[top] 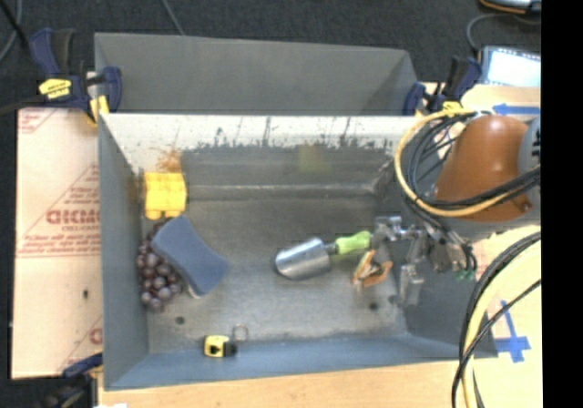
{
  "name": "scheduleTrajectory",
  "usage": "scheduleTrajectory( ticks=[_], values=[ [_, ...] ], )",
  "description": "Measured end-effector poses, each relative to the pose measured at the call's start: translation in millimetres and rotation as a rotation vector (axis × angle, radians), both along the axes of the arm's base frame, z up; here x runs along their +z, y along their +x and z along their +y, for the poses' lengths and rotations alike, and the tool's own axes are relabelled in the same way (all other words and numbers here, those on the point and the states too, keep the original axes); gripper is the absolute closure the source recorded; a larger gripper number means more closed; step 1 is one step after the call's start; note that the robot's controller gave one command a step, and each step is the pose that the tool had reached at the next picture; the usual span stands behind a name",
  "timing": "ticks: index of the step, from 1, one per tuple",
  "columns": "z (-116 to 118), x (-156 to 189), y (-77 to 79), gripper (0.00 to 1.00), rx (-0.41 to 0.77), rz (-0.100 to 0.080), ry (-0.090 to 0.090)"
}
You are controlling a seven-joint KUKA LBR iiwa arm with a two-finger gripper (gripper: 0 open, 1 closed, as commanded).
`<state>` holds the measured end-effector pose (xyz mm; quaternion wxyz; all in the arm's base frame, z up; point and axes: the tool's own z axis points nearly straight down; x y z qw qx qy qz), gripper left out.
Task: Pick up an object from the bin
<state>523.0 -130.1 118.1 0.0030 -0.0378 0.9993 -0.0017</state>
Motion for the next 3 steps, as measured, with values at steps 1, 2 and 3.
scheduleTrajectory(
  ticks=[1,2,3],
  values=[
    [14,-41,20.3,0.0,-0.001,0.001,0.002],
    [17,-54,33.9,1.0,-0.098,-0.031,-0.003],
    [18,-51,30.2,1.0,-0.125,-0.025,-0.002]
  ],
)
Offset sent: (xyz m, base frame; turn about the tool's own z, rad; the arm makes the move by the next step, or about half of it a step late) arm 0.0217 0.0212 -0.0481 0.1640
